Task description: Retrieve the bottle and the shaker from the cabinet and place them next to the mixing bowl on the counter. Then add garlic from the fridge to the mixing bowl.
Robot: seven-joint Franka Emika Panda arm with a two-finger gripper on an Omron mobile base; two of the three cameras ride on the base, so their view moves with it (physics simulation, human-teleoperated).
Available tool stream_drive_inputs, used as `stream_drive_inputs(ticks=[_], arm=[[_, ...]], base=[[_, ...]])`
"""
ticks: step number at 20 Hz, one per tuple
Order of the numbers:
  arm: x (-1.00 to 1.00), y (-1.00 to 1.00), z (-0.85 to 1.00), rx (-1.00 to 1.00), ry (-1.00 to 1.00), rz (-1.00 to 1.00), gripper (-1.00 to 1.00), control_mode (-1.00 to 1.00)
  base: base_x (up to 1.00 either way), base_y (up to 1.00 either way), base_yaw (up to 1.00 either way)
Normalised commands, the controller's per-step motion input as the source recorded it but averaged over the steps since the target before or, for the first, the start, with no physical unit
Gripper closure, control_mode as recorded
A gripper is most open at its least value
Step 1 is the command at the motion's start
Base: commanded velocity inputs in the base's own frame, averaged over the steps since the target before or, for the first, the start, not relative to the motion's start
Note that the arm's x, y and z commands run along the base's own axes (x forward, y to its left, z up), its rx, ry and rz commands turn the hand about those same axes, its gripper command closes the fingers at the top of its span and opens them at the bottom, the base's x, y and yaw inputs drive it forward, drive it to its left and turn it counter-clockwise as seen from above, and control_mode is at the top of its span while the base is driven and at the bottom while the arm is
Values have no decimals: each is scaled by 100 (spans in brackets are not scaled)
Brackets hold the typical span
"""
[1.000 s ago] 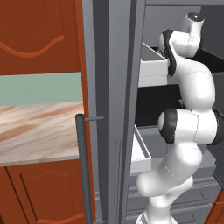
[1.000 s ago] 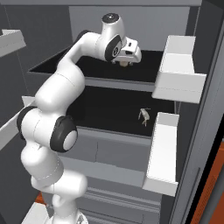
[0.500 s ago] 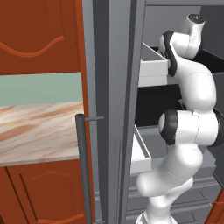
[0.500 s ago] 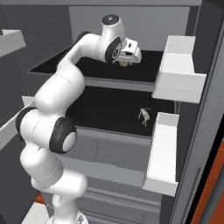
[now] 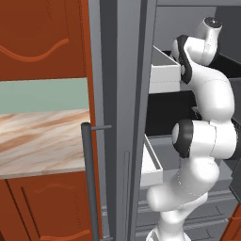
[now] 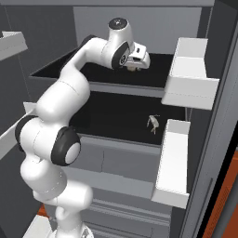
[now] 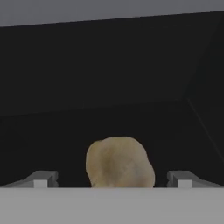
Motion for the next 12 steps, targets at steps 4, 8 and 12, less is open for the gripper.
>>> stream_drive_inputs(ticks=[4, 8, 12], arm=[[0, 0, -7, 4, -7, 0, 100, -100], [0, 0, -8, 5, -6, 0, 100, -100], [0, 0, 0, 1, 0, 0, 100, -100]], base=[[0, 0, 0], [0, 0, 0], [0, 0, 0]])
